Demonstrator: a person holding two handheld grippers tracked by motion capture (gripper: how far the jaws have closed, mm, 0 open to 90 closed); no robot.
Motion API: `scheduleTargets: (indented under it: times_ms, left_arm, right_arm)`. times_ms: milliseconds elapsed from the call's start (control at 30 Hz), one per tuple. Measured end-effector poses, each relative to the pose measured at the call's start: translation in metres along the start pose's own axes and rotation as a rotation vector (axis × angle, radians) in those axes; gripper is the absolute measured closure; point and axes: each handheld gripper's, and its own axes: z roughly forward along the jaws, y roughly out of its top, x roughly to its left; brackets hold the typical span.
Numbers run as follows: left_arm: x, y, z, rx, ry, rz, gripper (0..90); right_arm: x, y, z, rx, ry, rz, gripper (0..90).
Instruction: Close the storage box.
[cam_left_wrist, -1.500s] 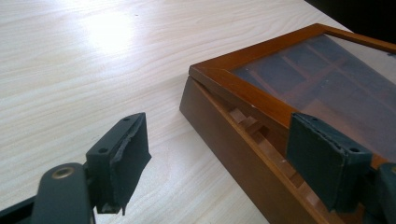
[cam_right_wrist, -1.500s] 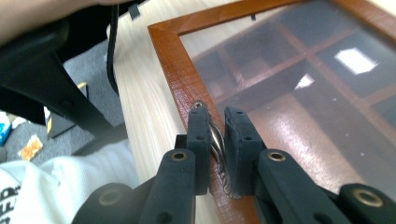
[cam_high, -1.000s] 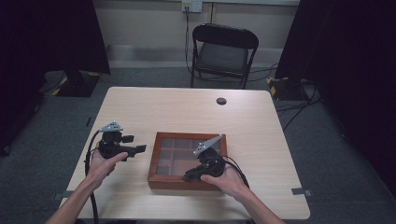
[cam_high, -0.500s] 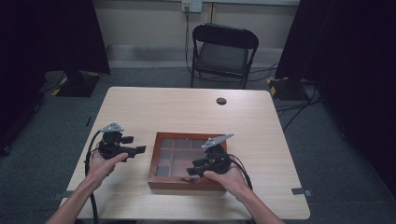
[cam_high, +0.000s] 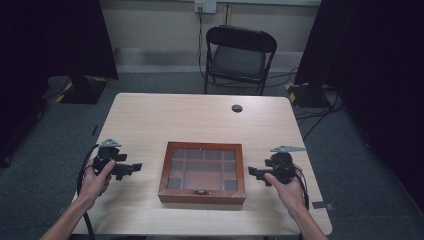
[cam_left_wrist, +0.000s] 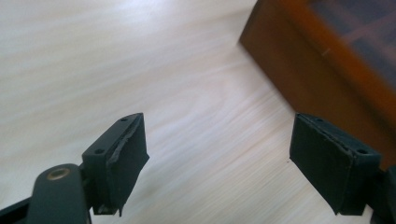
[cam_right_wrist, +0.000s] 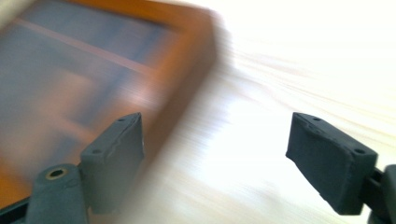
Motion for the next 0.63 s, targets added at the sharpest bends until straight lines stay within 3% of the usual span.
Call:
scheduleTargets:
  times_ms: [33, 67, 100, 167, 233, 333, 400, 433, 500, 533, 633]
  left_arm:
    - [0.002, -0.002, 0.003, 0.015, 0.010, -0.021, 18.5]
    - [0.003, -0.003, 0.006, 0.038, 0.041, -0.019, 18.5]
    - [0.003, -0.005, 0.010, 0.051, 0.073, -0.002, 18.7]
    - [0.001, -0.008, 0.018, 0.045, 0.130, 0.022, 16.7]
    - [-0.002, -0.010, 0.027, 0.067, 0.149, 0.070, 16.5]
    - [-0.004, -0.013, 0.033, 0.060, 0.134, 0.086, 16.5]
    - [-0.005, -0.015, 0.035, 0.037, 0.152, 0.077, 10.9]
    - [-0.005, -0.016, 0.036, 0.022, 0.160, 0.068, 7.1]
    - [-0.005, -0.020, 0.039, -0.006, 0.169, 0.066, 4.6]
    - [-0.003, -0.022, 0.040, -0.021, 0.166, 0.075, 0.0]
    - [-0.004, -0.025, 0.042, -0.066, 0.160, 0.085, 0.0]
  right_arm:
    - [-0.019, -0.008, 0.002, 0.022, -0.075, 0.036, 17.1]
    - [-0.019, -0.008, 0.002, 0.022, -0.075, 0.036, 17.1]
    - [-0.034, -0.013, 0.005, 0.054, -0.113, 0.099, 16.6]
    - [-0.040, -0.016, 0.012, 0.096, -0.180, 0.110, 16.9]
    - [-0.040, -0.017, 0.019, 0.119, -0.197, 0.094, 15.9]
    - [-0.039, -0.019, 0.025, 0.133, -0.221, 0.061, 15.5]
    - [-0.036, -0.021, 0.033, 0.156, -0.255, 0.040, 13.2]
    - [-0.034, -0.025, 0.036, 0.123, -0.283, 0.029, 8.1]
    - [-0.035, -0.027, 0.037, 0.098, -0.292, 0.032, 5.4]
    - [-0.036, -0.032, 0.041, 0.045, -0.308, 0.044, 0.0]
    - [-0.036, -0.034, 0.043, 0.021, -0.320, 0.053, 0.0]
